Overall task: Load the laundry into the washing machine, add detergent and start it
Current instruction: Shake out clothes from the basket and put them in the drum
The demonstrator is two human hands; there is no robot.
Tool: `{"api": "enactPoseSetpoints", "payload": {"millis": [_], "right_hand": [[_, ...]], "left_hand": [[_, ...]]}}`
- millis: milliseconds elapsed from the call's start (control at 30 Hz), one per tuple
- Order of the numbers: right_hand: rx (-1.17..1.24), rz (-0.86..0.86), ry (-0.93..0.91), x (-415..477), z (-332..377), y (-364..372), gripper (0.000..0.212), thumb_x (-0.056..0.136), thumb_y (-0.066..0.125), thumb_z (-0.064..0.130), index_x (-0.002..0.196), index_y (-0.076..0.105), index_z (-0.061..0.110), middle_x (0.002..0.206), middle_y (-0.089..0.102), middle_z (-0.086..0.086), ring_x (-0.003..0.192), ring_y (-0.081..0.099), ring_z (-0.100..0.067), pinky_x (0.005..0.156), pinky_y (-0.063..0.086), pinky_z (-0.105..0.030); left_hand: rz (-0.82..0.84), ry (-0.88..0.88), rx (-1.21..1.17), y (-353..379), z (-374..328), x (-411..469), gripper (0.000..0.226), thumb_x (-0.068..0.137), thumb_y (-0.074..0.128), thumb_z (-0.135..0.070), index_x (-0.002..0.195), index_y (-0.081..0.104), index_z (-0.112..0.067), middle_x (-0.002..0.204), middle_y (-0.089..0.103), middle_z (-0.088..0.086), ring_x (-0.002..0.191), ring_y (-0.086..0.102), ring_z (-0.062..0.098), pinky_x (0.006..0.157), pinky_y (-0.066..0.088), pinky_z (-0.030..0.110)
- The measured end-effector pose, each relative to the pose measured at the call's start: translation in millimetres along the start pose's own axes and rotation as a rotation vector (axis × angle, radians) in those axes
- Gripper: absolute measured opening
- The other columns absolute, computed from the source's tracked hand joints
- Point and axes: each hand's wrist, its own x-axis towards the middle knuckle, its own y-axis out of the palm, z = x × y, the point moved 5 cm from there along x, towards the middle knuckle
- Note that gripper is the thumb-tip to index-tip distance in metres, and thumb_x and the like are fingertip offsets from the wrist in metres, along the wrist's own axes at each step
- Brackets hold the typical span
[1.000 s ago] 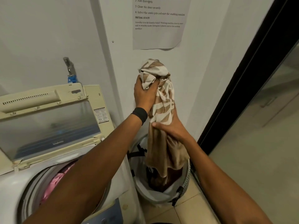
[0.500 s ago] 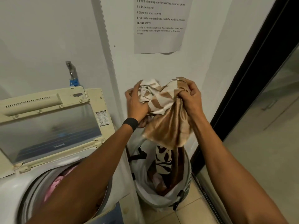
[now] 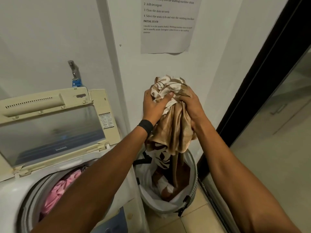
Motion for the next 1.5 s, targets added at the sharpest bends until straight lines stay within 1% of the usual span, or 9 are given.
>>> {"api": "enactPoseSetpoints", "payload": {"millis": [200, 333, 467, 633, 767, 967, 1133, 1333, 1500], "right_hand": [[-0.469, 0.096, 0.146, -51, -54, -23, 0.118, 0.067, 0.093, 0.047, 0.158, 0.018, 0.042, 0.152, 0.046, 0.009, 0.132, 0.053, -0.006, 0.105, 0.047, -0.026], [-0.497, 0.013, 0.321, -80, -111, -26, 0.058, 0.075, 0.083, 0.039, 0.126, 0.062, 0.018, 0.108, 0.069, 0.003, 0.089, 0.066, -0.012, 0.066, 0.052, -0.016], [-0.343, -0.283, 0.200, -59, -74, -43, 0.008, 0.096, 0.063, 0.021, 0.096, 0.065, 0.013, 0.089, 0.065, -0.007, 0.075, 0.058, -0.017, 0.055, 0.047, -0.025], [-0.053, -0.491, 0.002, -34, -13, -36, 0.009, 0.104, 0.058, 0.025, 0.099, 0.064, 0.023, 0.098, 0.070, -0.001, 0.089, 0.066, -0.016, 0.082, 0.056, -0.036], [0.155, -0.613, 0.110, -31, -14, -26, 0.032, 0.110, 0.041, 0.040, 0.097, 0.061, 0.018, 0.084, 0.069, -0.002, 0.076, 0.068, -0.014, 0.077, 0.058, -0.029], [-0.053, -0.360, 0.034, -17, 5, 2, 0.018, 0.100, 0.054, 0.007, 0.114, 0.066, 0.006, 0.109, 0.070, -0.013, 0.101, 0.067, -0.026, 0.091, 0.058, -0.041], [-0.113, -0.304, 0.108, -15, -1, -1, 0.030, 0.097, 0.047, 0.026, 0.109, 0.069, 0.010, 0.111, 0.071, -0.016, 0.107, 0.068, -0.033, 0.094, 0.057, -0.047], [-0.259, -0.206, 0.063, -23, -10, 4, 0.029, 0.100, 0.048, 0.016, 0.115, 0.069, 0.002, 0.101, 0.070, -0.013, 0.104, 0.065, -0.031, 0.090, 0.053, -0.042], [-0.432, -0.265, -0.201, -48, -12, -1, 0.025, 0.094, 0.054, 0.005, 0.100, 0.073, 0.021, 0.100, 0.071, 0.011, 0.098, 0.064, -0.001, 0.090, 0.051, -0.021]], "left_hand": [[-0.132, 0.014, -0.103, -13, -15, 15, 0.059, 0.076, 0.080, -0.040, 0.127, 0.066, -0.015, 0.123, 0.071, 0.002, 0.112, 0.068, 0.014, 0.105, 0.054, 0.039], [-0.129, 0.018, -0.073, -15, -25, 23, 0.063, 0.073, 0.081, -0.048, 0.127, 0.066, -0.020, 0.124, 0.070, 0.000, 0.113, 0.068, 0.014, 0.106, 0.054, 0.041], [-0.171, 0.053, 0.129, -32, -16, 26, 0.072, 0.075, 0.079, -0.051, 0.137, 0.061, -0.020, 0.126, 0.059, 0.005, 0.114, 0.063, 0.017, 0.104, 0.050, 0.031], [-0.185, 0.114, 0.269, -33, -14, 17, 0.073, 0.087, 0.081, -0.032, 0.151, 0.049, -0.020, 0.129, 0.047, 0.002, 0.108, 0.054, 0.011, 0.092, 0.041, 0.013], [-0.148, 0.299, 0.598, -36, -27, 17, 0.065, 0.087, 0.078, -0.032, 0.146, 0.052, -0.025, 0.143, 0.044, 0.010, 0.124, 0.051, 0.032, 0.106, 0.048, 0.044], [0.204, 0.166, 0.423, -20, -8, 0, 0.084, 0.080, 0.060, -0.065, 0.156, 0.037, -0.039, 0.148, 0.032, 0.004, 0.136, 0.043, 0.032, 0.117, 0.039, 0.052], [0.323, 0.113, 0.463, -8, -6, -4, 0.108, 0.064, 0.069, -0.079, 0.157, 0.026, -0.048, 0.153, 0.025, 0.000, 0.144, 0.031, 0.033, 0.120, 0.032, 0.048], [0.088, 0.121, 0.446, -15, -5, -15, 0.088, 0.070, 0.072, -0.051, 0.151, 0.046, -0.029, 0.145, 0.042, 0.002, 0.130, 0.047, 0.027, 0.111, 0.045, 0.046], [-0.084, 0.091, 0.351, -38, -19, -22, 0.073, 0.079, 0.070, -0.033, 0.149, 0.049, -0.025, 0.139, 0.045, 0.000, 0.126, 0.051, 0.020, 0.111, 0.044, 0.038]]}}
